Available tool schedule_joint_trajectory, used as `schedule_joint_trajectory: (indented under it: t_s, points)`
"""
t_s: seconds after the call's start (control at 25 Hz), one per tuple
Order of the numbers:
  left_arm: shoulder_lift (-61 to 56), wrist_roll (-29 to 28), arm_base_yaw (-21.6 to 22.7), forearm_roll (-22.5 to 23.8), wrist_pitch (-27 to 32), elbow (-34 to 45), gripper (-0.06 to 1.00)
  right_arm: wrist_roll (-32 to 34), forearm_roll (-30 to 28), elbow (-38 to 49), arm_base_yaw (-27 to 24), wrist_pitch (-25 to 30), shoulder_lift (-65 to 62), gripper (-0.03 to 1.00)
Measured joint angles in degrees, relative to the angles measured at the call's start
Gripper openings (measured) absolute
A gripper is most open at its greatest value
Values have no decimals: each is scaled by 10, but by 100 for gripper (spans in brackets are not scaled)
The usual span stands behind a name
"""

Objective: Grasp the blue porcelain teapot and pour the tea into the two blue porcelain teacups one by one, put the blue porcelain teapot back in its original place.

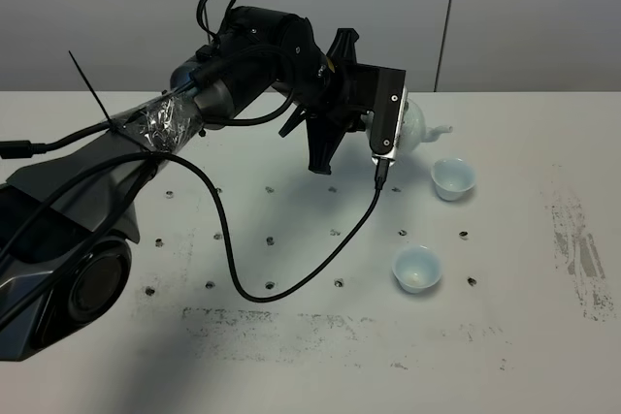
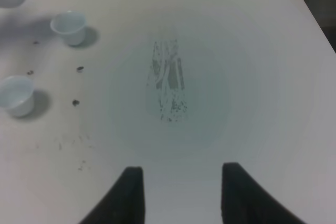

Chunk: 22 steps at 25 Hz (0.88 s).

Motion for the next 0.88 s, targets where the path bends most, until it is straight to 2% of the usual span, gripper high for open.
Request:
schedule_joint_trajectory:
  t_s: [0.16, 0.32, 0.6, 0.88]
  points:
    - [0, 1, 0, 50, -4, 0, 11, 0, 0, 0, 0, 0, 0, 36]
    - [0, -10, -1, 79, -24, 0, 11, 0, 0, 0, 0, 0, 0, 36]
    - [11, -26, -20, 150, -82, 0, 11, 0, 0, 0, 0, 0, 0, 36]
    - [29, -28, -43, 205, -102, 0, 11, 0, 1, 0, 0, 0, 0, 36]
